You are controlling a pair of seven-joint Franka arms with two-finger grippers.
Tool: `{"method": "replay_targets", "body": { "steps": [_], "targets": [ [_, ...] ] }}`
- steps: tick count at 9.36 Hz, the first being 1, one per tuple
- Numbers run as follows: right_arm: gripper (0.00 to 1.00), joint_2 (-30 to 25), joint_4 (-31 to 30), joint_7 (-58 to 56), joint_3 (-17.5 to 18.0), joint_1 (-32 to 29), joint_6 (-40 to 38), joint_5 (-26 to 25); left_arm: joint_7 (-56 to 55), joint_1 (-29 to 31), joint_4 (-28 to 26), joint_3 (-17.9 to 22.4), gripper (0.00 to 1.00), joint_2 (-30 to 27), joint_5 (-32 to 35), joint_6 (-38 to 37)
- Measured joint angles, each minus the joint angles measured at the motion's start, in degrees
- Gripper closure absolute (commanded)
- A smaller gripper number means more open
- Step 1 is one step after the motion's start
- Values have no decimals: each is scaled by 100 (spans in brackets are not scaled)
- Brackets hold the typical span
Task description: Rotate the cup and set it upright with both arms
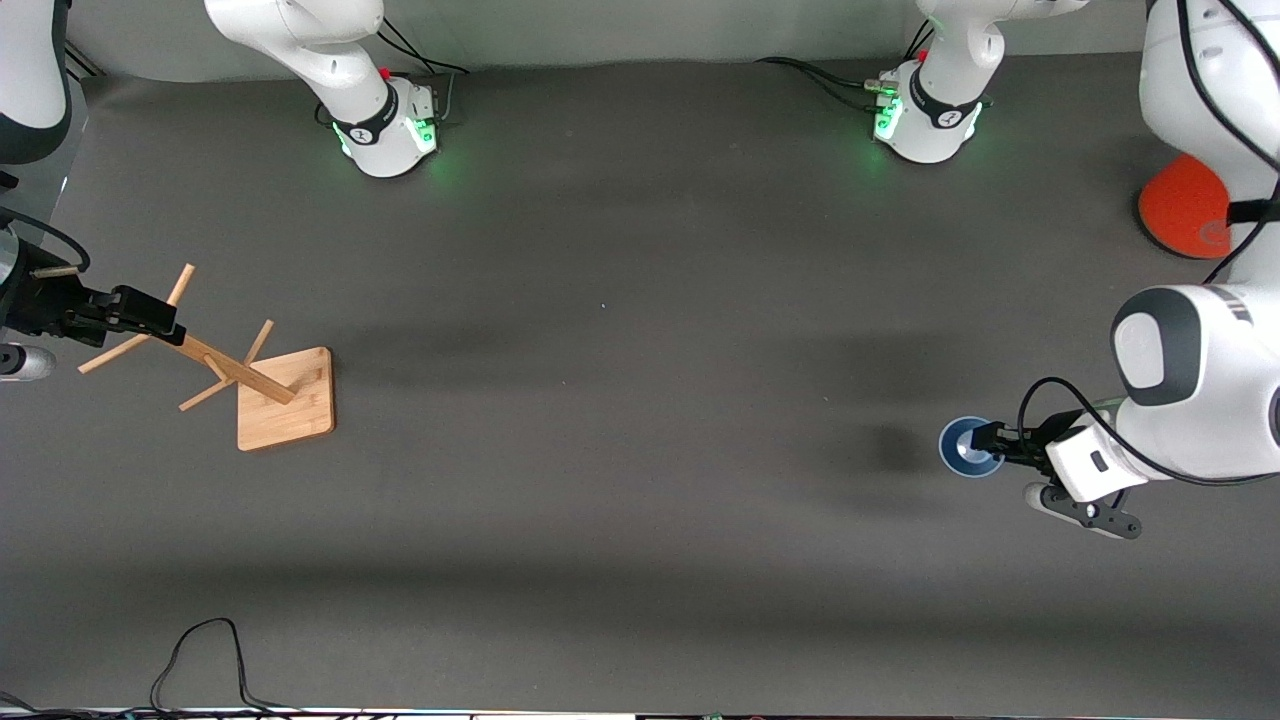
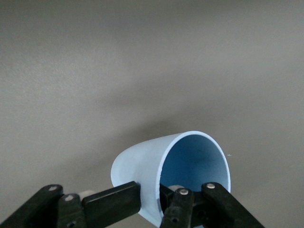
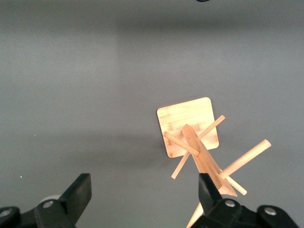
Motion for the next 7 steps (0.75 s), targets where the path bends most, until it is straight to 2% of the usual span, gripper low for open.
{"method": "replay_targets", "body": {
  "steps": [3,7],
  "targets": [
    [0,0,-1,0,0,0,0,0,611,219,-333,-17,100,-8,-394,206],
    [0,0,-2,0,0,-1,0,0,819,293,-721,-49,100,-208,-1341,206]
  ]
}}
